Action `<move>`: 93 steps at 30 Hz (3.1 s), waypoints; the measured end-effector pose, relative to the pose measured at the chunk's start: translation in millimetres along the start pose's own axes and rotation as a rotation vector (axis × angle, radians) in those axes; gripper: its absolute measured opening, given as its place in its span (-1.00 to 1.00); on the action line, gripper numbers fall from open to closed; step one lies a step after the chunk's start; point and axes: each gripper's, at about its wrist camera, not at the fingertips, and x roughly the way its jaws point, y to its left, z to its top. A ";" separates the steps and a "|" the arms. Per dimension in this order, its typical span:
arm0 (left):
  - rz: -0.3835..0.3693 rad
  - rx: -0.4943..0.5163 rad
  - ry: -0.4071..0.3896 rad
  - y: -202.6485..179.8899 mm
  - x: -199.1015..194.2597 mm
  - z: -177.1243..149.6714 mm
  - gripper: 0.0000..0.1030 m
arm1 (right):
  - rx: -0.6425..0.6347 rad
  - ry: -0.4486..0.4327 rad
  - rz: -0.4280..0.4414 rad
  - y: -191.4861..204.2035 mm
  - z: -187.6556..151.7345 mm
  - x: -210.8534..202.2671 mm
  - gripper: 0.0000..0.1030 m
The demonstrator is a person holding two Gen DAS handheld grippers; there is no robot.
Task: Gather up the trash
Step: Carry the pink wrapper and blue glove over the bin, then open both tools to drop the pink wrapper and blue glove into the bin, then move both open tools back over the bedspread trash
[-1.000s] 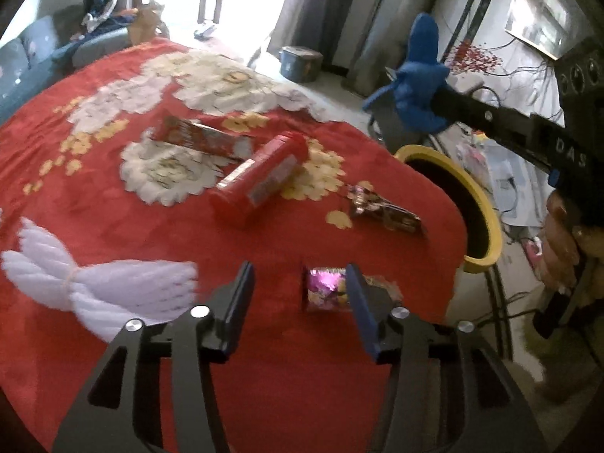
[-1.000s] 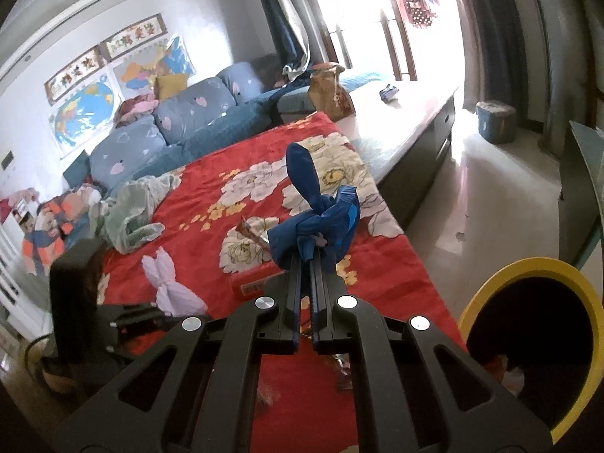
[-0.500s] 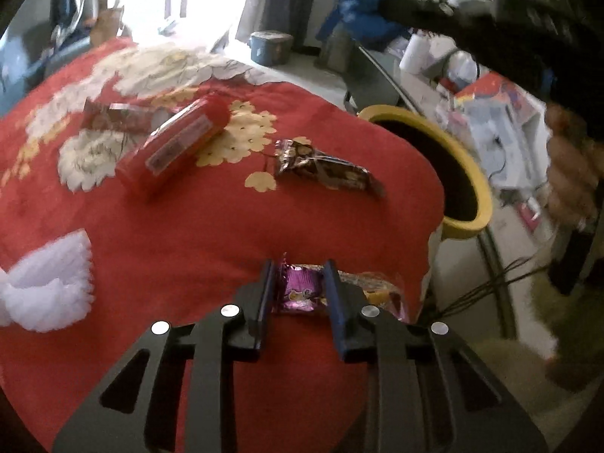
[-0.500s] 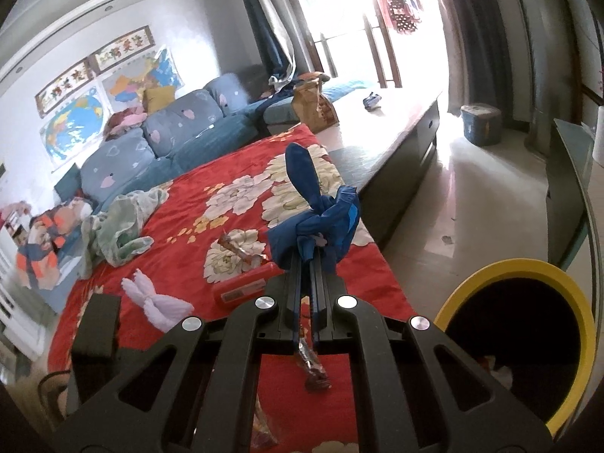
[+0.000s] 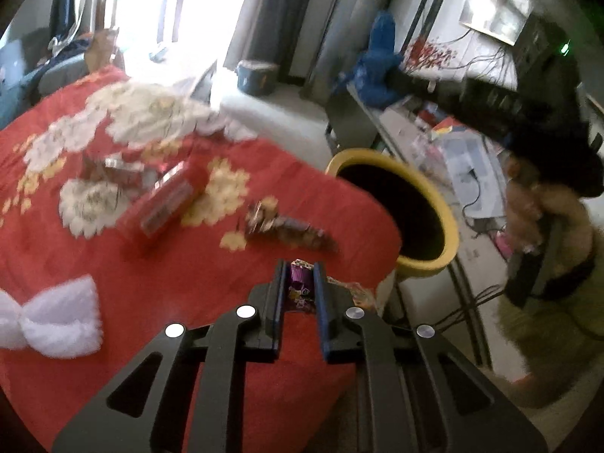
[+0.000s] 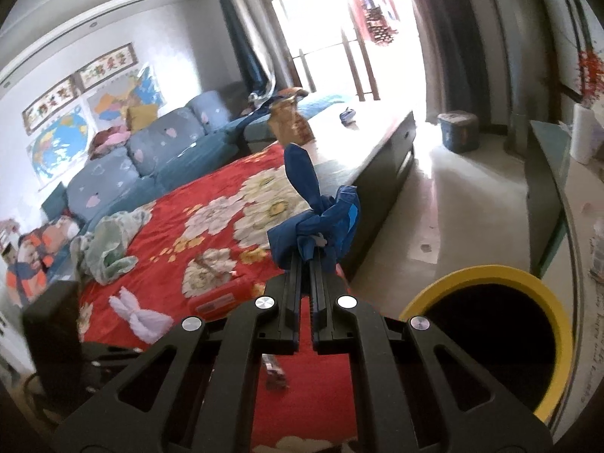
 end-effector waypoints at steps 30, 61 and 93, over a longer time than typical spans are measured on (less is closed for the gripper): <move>-0.087 0.216 -0.044 -103.9 31.5 56.3 -0.73 | 0.172 -0.050 -0.184 -105.1 -7.2 -50.3 -0.97; -0.074 0.267 0.057 -140.6 130.5 58.6 -0.73 | 0.344 0.082 -0.229 -189.6 -49.0 -37.1 -0.94; 0.055 0.046 -0.149 -81.8 62.1 70.1 0.85 | 0.196 -0.018 -0.288 -140.1 -27.2 -49.0 0.48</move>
